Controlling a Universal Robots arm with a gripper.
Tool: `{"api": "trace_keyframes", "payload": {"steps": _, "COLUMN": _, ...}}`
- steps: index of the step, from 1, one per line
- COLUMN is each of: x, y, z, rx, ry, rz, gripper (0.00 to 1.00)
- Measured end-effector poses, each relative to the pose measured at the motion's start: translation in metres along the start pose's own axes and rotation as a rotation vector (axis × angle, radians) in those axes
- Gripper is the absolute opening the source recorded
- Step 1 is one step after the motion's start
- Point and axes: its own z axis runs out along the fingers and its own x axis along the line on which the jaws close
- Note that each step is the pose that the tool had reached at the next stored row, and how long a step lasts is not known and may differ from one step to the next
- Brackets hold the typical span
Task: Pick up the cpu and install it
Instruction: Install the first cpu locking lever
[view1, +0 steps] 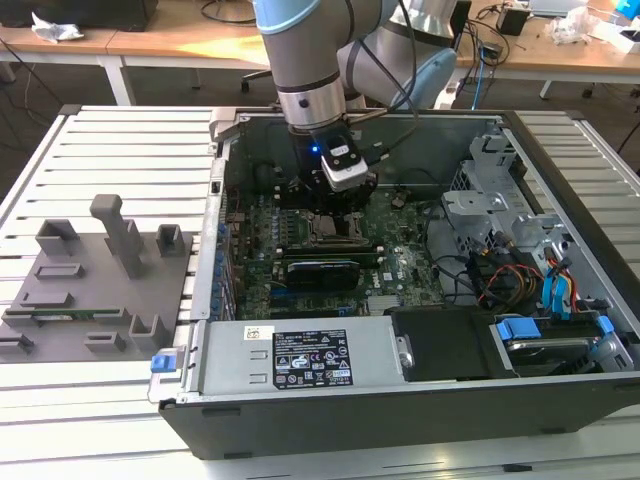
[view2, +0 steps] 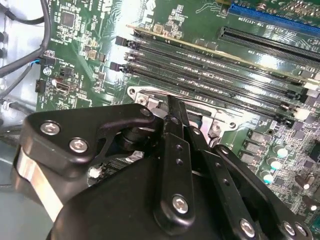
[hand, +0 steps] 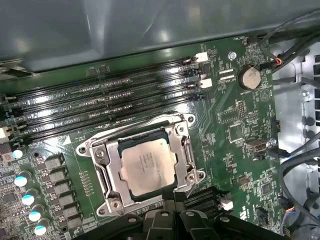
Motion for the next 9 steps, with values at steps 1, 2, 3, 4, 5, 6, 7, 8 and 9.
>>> {"api": "trace_keyframes", "payload": {"steps": 1, "x": 0.0, "y": -0.0001, "z": 0.0, "rx": -0.0167, "ry": 0.0046, "rz": 0.005, "gripper": 0.11}}
{"api": "trace_keyframes", "payload": {"steps": 2, "x": 0.0, "y": -0.0001, "z": 0.0, "rx": -0.0431, "ry": 0.0121, "rz": 0.012, "gripper": 0.11}}
{"api": "trace_keyframes", "payload": {"steps": 3, "x": 0.0, "y": -0.0002, "z": -0.0001, "rx": -0.0613, "ry": 0.0172, "rz": 0.017, "gripper": 0.11}}
{"api": "trace_keyframes", "payload": {"steps": 4, "x": -0.0001, "y": -0.0002, "z": -0.0004, "rx": -0.0794, "ry": 0.0222, "rz": 0.022, "gripper": 0.11}}
{"api": "trace_keyframes", "payload": {"steps": 5, "x": -0.0002, "y": -0.0003, "z": -0.0008, "rx": -0.0851, "ry": 0.0241, "rz": 0.024, "gripper": 0.11}}
{"api": "trace_keyframes", "payload": {"steps": 6, "x": -0.0002, "y": -0.0003, "z": -0.0008, "rx": -0.0859, "ry": 0.0243, "rz": 0.025, "gripper": 0.11}}
{"api": "trace_keyframes", "payload": {"steps": 7, "x": -0.0002, "y": -0.0002, "z": -0.0008, "rx": -0.0863, "ry": 0.0244, "rz": 0.025, "gripper": 0.11}}
{"api": "trace_keyframes", "payload": {"steps": 8, "x": -0.0003, "y": -0.0002, "z": -0.0008, "rx": -0.0864, "ry": 0.0258, "rz": 0.025, "gripper": 0.11}}
{"api": "trace_keyframes", "payload": {"steps": 9, "x": -0.0006, "y": -0.0002, "z": -0.0007, "rx": -0.0827, "ry": 0.0398, "rz": 0.022, "gripper": 0.11}}
